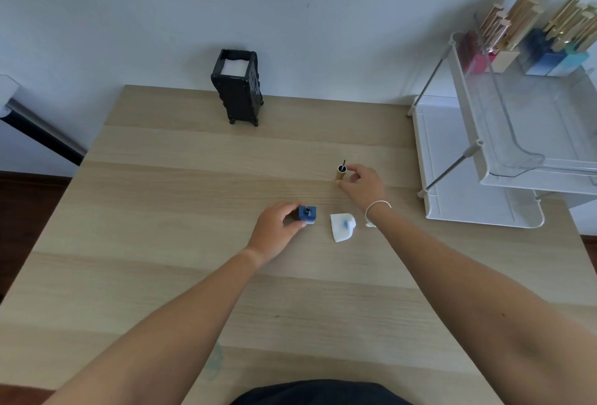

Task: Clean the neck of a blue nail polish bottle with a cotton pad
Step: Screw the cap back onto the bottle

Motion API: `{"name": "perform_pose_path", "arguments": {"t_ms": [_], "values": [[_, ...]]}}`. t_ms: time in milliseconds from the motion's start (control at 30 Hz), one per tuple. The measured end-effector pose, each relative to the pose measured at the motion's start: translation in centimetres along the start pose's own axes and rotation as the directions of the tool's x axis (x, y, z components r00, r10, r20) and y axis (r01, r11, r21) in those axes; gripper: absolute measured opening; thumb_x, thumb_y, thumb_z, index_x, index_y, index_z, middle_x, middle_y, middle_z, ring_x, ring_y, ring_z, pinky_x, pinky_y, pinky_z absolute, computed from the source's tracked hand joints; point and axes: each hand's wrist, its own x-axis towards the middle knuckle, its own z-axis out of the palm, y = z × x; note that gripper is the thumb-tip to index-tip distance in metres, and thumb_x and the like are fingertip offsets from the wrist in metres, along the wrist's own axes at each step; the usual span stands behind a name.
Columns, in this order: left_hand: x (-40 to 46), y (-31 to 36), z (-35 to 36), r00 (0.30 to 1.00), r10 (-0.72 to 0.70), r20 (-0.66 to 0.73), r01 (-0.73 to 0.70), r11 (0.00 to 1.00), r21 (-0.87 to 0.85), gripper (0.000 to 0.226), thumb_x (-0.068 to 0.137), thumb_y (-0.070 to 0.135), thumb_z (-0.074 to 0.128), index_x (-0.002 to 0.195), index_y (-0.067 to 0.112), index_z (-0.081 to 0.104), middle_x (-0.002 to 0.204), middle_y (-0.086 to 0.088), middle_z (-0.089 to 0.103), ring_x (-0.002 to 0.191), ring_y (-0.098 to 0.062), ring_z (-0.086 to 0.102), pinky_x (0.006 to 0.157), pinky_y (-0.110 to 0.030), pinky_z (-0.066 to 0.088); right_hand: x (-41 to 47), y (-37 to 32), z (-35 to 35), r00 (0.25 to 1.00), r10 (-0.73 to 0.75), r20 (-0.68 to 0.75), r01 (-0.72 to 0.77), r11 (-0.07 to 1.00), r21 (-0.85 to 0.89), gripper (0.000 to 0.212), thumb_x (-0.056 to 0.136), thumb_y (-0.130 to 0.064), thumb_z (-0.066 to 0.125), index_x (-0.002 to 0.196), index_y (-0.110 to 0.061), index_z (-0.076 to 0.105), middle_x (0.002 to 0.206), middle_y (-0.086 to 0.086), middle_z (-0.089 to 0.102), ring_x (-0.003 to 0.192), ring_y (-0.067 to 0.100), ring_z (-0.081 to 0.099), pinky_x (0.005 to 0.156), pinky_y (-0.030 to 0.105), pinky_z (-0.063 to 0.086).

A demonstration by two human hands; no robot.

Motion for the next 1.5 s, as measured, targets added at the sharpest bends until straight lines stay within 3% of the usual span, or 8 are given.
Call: {"name": "perform_pose_path", "arguments": {"t_ms": [133, 267, 433, 633, 800, 967, 1267, 1500], "values": [[0.0, -0.1, -0.1, 1.000, -0.012, 0.000, 0.012, 1.000, -0.001, 0.027, 0.080, 0.015, 0.065, 0.107, 0.020, 0.064, 0.099, 0.009, 0.061, 0.099, -0.013, 0.054, 0.085, -0.020, 0.034, 0.4, -0.2, 0.7, 1.000, -0.004, -0.019, 0.003, 1.000, -0.025, 0.030, 0.081, -0.022, 0.060, 0.110, -0.020, 0.061, 0.097, 0.002, 0.049, 0.082, 0.014, 0.046, 0.075, 0.024, 0.034], [-0.1, 0.1, -0.3, 1.000, -0.021, -0.004, 0.021, 0.999, -0.024, 0.029, 0.080, 0.015, 0.065, 0.109, 0.018, 0.064, 0.101, 0.009, 0.061, 0.097, -0.008, 0.052, 0.081, -0.002, 0.032, 0.3, -0.5, 0.7, 0.999, -0.035, -0.036, 0.034, 0.999, -0.022, 0.025, 0.082, -0.023, 0.059, 0.105, -0.018, 0.064, 0.108, 0.007, 0.058, 0.089, 0.012, 0.048, 0.079, 0.023, 0.034], [0.0, 0.6, -0.9, 1.000, -0.018, -0.001, 0.018, 0.998, -0.063, 0.030, 0.080, 0.014, 0.065, 0.110, 0.018, 0.064, 0.107, 0.001, 0.065, 0.100, -0.012, 0.056, 0.086, -0.014, 0.038, -1.3, -1.1, -0.2, 0.990, -0.134, 0.037, 0.136, 0.988, -0.067, 0.019, 0.083, -0.024, 0.056, 0.100, -0.022, 0.065, 0.099, -0.001, 0.066, 0.082, 0.016, 0.058, 0.068, 0.020, 0.038], [0.1, 1.1, -2.4, 0.999, -0.027, -0.045, 0.027, 1.000, -0.004, 0.026, 0.080, 0.014, 0.064, 0.106, 0.016, 0.065, 0.103, -0.007, 0.065, 0.098, -0.020, 0.057, 0.090, -0.032, 0.042, -3.4, -2.3, -2.5, 0.888, -0.374, 0.268, 0.444, 0.851, -0.281, 0.023, 0.090, -0.021, 0.051, 0.110, -0.014, 0.062, 0.103, 0.010, 0.063, 0.092, 0.025, 0.057, 0.084, 0.034, 0.042], [0.1, 1.7, -3.7, 0.995, 0.023, -0.092, -0.015, 0.996, 0.092, 0.021, 0.077, 0.014, 0.065, 0.098, 0.014, 0.066, 0.089, -0.002, 0.060, 0.087, -0.019, 0.053, 0.070, -0.018, 0.030, -4.5, -3.3, -3.8, 0.819, -0.470, 0.330, 0.567, 0.749, -0.342, 0.032, 0.091, -0.014, 0.051, 0.122, -0.014, 0.058, 0.105, 0.015, 0.058, 0.095, 0.027, 0.054, 0.077, 0.023, 0.034], [-0.2, 2.2, -4.5, 0.992, 0.057, -0.111, -0.042, 0.990, 0.133, 0.018, 0.077, 0.016, 0.066, 0.095, 0.017, 0.067, 0.084, 0.002, 0.056, 0.082, -0.014, 0.050, 0.065, -0.007, 0.031, -5.3, -4.4, -4.6, 0.808, -0.499, 0.315, 0.588, 0.723, -0.363, 0.023, 0.085, -0.017, 0.060, 0.107, -0.013, 0.064, 0.098, 0.010, 0.062, 0.085, 0.018, 0.050, 0.081, 0.031, 0.042], [-1.0, 2.7, -4.7, 0.989, 0.086, -0.120, -0.067, 0.986, 0.152, 0.022, 0.077, 0.019, 0.067, 0.098, 0.015, 0.067, 0.091, -0.010, 0.061, 0.090, -0.022, 0.055, 0.080, -0.033, 0.043, -5.9, -4.8, -4.8, 0.798, -0.518, 0.307, 0.602, 0.680, -0.418, 0.018, 0.085, -0.021, 0.059, 0.101, -0.015, 0.063, 0.098, 0.005, 0.060, 0.083, 0.011, 0.044, 0.075, 0.026, 0.039], [-1.0, 3.0, -4.8, 0.989, 0.093, -0.117, -0.074, 0.985, 0.155, 0.024, 0.078, 0.021, 0.067, 0.102, 0.017, 0.066, 0.089, -0.003, 0.058, 0.090, -0.020, 0.054, 0.077, -0.027, 0.040, -6.1, -4.6, -4.8, 0.809, -0.500, 0.310, 0.588, 0.671, -0.452, 0.018, 0.085, -0.022, 0.059, 0.101, -0.016, 0.063, 0.098, 0.005, 0.060, 0.087, 0.017, 0.051, 0.075, 0.026, 0.039]]}}
